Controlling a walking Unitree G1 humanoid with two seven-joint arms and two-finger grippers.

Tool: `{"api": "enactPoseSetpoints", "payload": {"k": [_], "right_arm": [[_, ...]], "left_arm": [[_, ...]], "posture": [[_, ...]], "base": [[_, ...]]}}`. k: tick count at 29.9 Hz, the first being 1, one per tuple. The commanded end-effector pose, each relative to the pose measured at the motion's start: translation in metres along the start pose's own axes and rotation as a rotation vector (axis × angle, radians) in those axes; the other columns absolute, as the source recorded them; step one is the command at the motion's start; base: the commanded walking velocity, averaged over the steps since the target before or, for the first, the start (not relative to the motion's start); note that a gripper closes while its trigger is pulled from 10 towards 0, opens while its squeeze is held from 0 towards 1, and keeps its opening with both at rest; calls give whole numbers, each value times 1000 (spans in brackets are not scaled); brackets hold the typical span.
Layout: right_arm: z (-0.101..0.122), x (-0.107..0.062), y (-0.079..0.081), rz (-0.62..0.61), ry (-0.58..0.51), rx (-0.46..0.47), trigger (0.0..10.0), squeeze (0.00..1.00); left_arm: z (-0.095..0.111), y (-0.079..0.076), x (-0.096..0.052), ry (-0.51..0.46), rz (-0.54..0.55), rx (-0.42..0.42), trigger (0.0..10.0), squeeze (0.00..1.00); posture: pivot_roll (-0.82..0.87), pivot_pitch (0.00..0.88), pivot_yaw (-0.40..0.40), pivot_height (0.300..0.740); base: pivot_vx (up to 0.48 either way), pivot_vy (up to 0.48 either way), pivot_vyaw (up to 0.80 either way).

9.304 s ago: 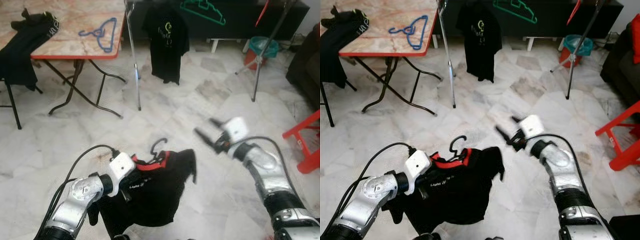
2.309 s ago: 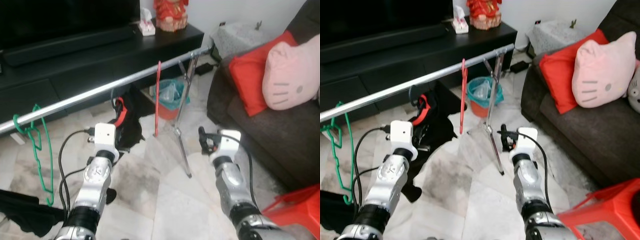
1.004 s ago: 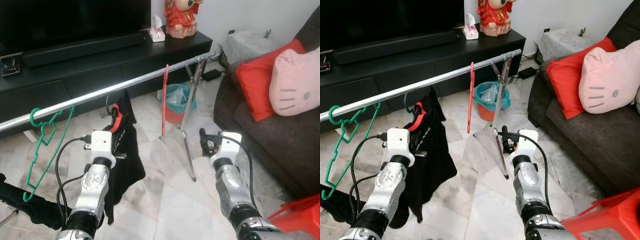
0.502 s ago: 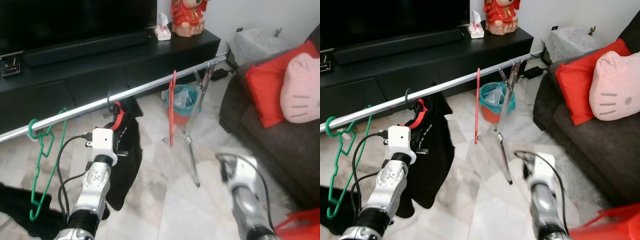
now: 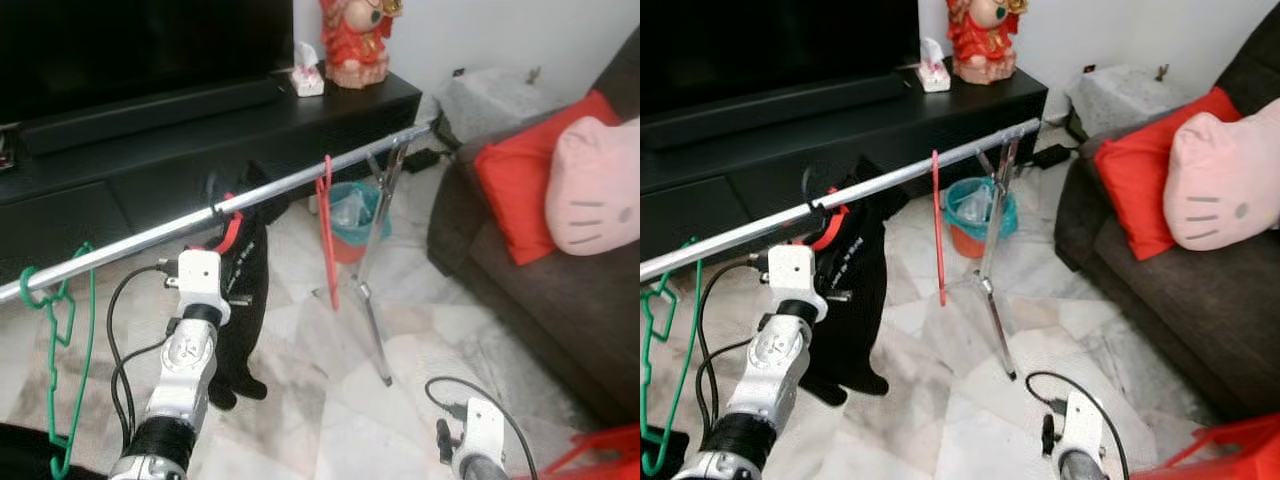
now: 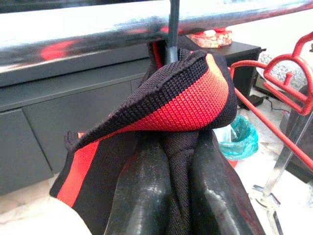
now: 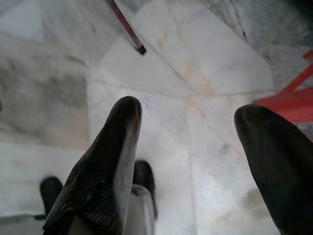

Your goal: Hang hanger

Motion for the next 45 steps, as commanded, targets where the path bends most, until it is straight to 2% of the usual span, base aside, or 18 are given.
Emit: {"api": "enactPoseSetpoints", "payload": {"k": [1,4,7,10,11,13,15,16,18,22,24,26,31,34,39,45], "right_arm": [[-7,-1,-2,3,22,-20,10000,0],[-15,-3,-8,12,39,-26,10000,0],[-15,-3,-8,26,36,-56,10000,0],[-16,-3,-5,41,42,-53,10000,0],[-15,-3,-2,49,39,-61,10000,0],[-14,-3,-1,50,37,-65,10000,0],[-9,-1,11,69,35,-63,10000,0],[-9,-1,11,69,35,-63,10000,0],[-3,-1,25,103,25,-71,10000,0],[2,-1,37,119,33,-77,10000,0],[3,0,41,121,37,-87,10000,0],[13,0,51,132,30,-95,10000,0],[23,1,60,144,18,-90,10000,0],[31,1,69,161,6,-89,10000,0],[18,0,58,152,19,-93,10000,0],[16,0,57,156,22,-94,10000,0]], "left_arm": [[16,0,4,-60,7,-3,10000,0],[15,0,9,-12,38,11,10000,0],[17,-3,14,5,36,16,10000,0],[17,-9,19,30,20,18,10000,0],[16,-16,23,52,-6,3,10000,0],[16,-19,24,60,-13,-3,10000,0],[12,-29,29,95,-49,-12,10000,0],[12,-29,29,95,-49,-12,10000,0],[10,-33,34,124,-59,-12,10000,0],[12,-36,41,144,-49,-25,10000,0],[11,-35,42,162,-37,-26,10000,0],[3,-26,43,211,11,-49,10000,0],[-7,-15,41,271,69,-52,10000,0],[-15,-3,39,316,142,-102,10000,0],[-15,6,40,310,202,-129,10000,0],[-19,6,39,339,206,-132,10000,0]], "posture": [[-17,75,-36,740],[-19,77,-35,740],[-21,76,-33,740],[-16,75,-30,740],[-19,75,-24,740],[-19,75,-24,740],[-16,74,-10,740],[-16,74,-10,740],[-27,71,9,740],[-23,68,16,740],[-21,66,17,740],[-19,65,19,740],[-17,66,18,740],[-15,68,13,740],[-18,71,8,740],[-17,73,6,740]], "base": [[0,0,0],[0,0,0],[0,0,0],[0,0,0],[0,0,0],[0,0,0],[0,0,0],[0,0,0],[0,0,0],[0,0,0],[0,0,0],[0,0,0],[0,0,0],[0,0,0],[0,0,0],[0,0,0]]}}
Point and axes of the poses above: a point about 5 cm out from each wrist's last joint towards the gripper, its own x axis pointing out of the wrist towards the gripper, its own z axis along the axis of the wrist's last joint, y = z × x, the point moved 4 cm from there along x, pointing out of the wrist towards the gripper, and after that the axes turned 8 degrees about -x, right-handed, at the moved point
